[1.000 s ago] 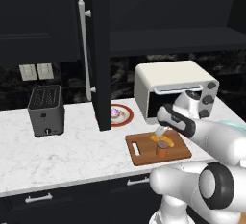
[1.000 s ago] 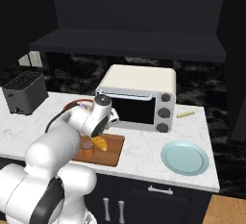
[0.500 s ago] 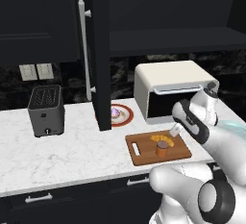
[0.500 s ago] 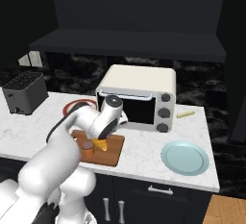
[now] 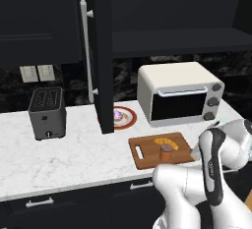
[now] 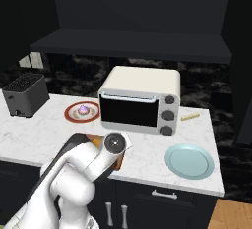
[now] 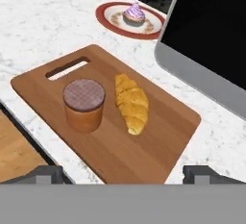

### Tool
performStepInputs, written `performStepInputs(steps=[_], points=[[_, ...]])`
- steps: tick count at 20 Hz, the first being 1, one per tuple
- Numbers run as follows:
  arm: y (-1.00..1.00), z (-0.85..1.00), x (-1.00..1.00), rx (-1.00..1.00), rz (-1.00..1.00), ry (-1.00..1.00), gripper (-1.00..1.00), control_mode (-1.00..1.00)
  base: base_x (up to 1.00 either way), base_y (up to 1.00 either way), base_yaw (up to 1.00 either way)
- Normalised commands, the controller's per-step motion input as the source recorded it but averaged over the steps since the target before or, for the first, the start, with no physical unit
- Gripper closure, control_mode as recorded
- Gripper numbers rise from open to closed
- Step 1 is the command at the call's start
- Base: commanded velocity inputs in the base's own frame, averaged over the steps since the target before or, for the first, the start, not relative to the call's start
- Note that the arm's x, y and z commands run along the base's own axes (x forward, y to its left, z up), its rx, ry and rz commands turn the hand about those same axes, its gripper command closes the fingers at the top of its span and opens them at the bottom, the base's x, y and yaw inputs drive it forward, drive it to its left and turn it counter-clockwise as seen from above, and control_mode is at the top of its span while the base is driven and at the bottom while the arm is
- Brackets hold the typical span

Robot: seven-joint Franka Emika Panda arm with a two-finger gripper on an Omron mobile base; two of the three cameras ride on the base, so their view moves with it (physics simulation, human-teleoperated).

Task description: From the different types of pastries on the counter, select a croissant and place it on the cutting board. Then retrieve a jar of jam from the cabinet and place it alongside the croissant on the cutting board.

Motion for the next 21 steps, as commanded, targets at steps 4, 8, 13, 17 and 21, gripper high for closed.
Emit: performStepInputs(steps=[4,8,13,17,21], points=[[0.00,-0.51,-1.00,-0.02,-0.01,-0.48,-1.00,-1.00,0.00,0.00,0.00],[0.00,-0.31,-1.00,-0.02,0.00,-0.38,-1.00,-1.00,0.00,0.00,0.00],[0.00,-0.23,-0.96,-0.03,0.00,-0.16,-1.00,-1.00,0.00,0.00,0.00],[0.00,-0.10,-0.42,-0.02,0.00,-0.02,-1.00,-1.00,0.00,0.00,0.00],[0.00,0.00,0.00,0.00,0.00,0.00,-1.00,-1.00,0.00,0.00,0.00]])
